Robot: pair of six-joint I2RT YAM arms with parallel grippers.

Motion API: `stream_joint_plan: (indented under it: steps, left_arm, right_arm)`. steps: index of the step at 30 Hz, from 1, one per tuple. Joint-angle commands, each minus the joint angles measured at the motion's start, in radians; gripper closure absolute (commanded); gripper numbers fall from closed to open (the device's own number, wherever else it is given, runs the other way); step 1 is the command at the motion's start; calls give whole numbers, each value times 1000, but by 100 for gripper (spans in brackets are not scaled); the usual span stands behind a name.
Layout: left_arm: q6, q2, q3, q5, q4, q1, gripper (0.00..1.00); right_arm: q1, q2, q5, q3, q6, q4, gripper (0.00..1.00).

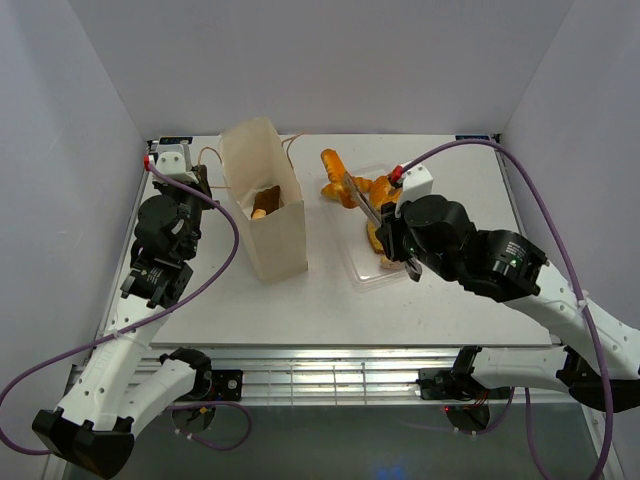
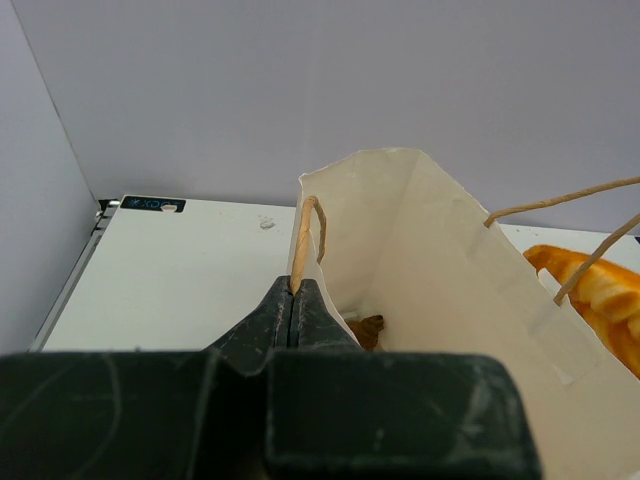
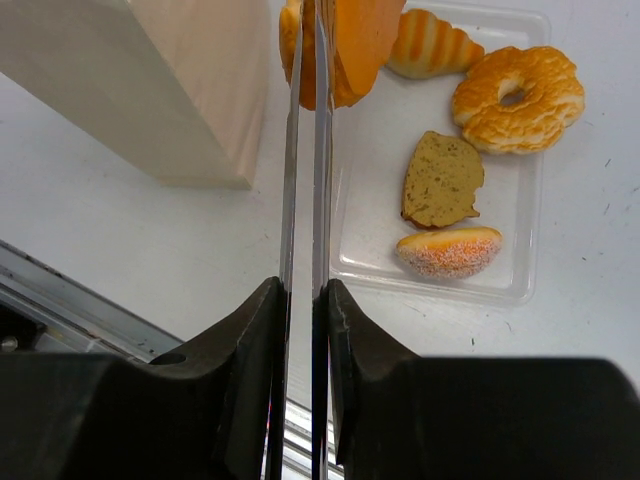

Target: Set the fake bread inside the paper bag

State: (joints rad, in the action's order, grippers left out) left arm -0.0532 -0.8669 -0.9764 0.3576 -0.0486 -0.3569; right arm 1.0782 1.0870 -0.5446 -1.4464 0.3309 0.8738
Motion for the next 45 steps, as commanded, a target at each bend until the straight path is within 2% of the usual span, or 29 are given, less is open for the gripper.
stream_joint_plan:
  steps: [1,6,11,14,18,20,27,31,35,43,44,45]
  left_arm:
    - [-8,12,-1,-5,0,3,100]
    - [-8,17,2,-3,3,3,100]
    - [-8,20,2,-3,3,3,100]
    - [-8,20,2,-2,3,3,100]
    - [-8,20,2,-5,3,3,100]
    - [-8,22,2,-5,3,3,100]
    - [-7,31,4,6,4,3,100]
    - [1,39,5,20,9,3,100]
    - [-4,39,5,6,9,3,100]
    - [-8,40,4,1,7,3,100]
    - [-8,42,5,1,7,3,100]
    - [-8,39,5,0,7,3,100]
  right_arm:
    - [0,-24,-35,-135,-26,-38,92]
    - [0,45,-43,-322,-96,-3,92]
    - [0,168,-29,-585,-167,36,92]
    - [0,240,8,-727,-211,40,92]
    - [0,306,111,-825,-251,16,92]
    - [2,312,176,-812,-260,-15,92]
    - [3,286,256,-665,-221,-142,92]
    - [8,254,282,-498,-198,-206,92]
    - [9,241,299,-405,-176,-254,92]
    - [11,260,305,-339,-164,-291,92]
    - [11,263,305,-338,-164,-292,87]
    - [11,272,307,-345,-165,-288,75]
